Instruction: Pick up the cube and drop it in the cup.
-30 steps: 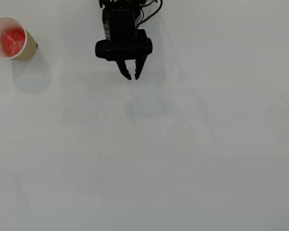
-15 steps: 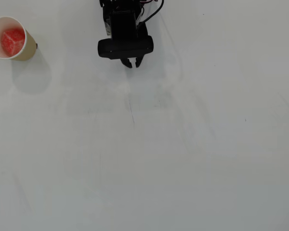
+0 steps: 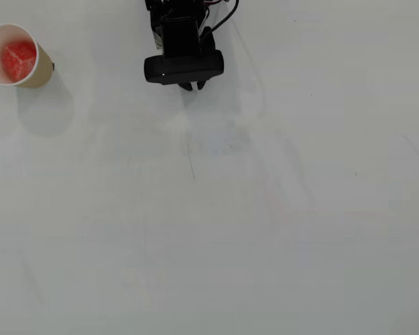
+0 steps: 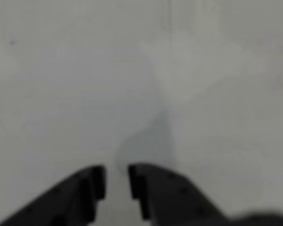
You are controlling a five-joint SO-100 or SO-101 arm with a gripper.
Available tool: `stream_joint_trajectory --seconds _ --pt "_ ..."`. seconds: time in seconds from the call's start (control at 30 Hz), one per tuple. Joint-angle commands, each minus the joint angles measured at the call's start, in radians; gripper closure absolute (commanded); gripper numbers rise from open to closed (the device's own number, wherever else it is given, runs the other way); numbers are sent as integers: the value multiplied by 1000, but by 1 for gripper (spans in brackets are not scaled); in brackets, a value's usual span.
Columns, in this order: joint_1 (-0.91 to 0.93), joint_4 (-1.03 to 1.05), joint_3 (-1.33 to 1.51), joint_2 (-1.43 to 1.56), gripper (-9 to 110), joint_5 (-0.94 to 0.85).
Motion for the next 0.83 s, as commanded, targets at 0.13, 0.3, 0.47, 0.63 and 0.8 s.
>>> stream_joint_trajectory --seconds 0.13,0.3,0.47,0.63,0.8 --pt "0 0 34 40 99 6" --pt "2 0 34 40 99 6" --pt "-18 0 34 40 99 6" --pt "-46 6 34 38 99 6" --pt "-69 15 34 38 99 6"
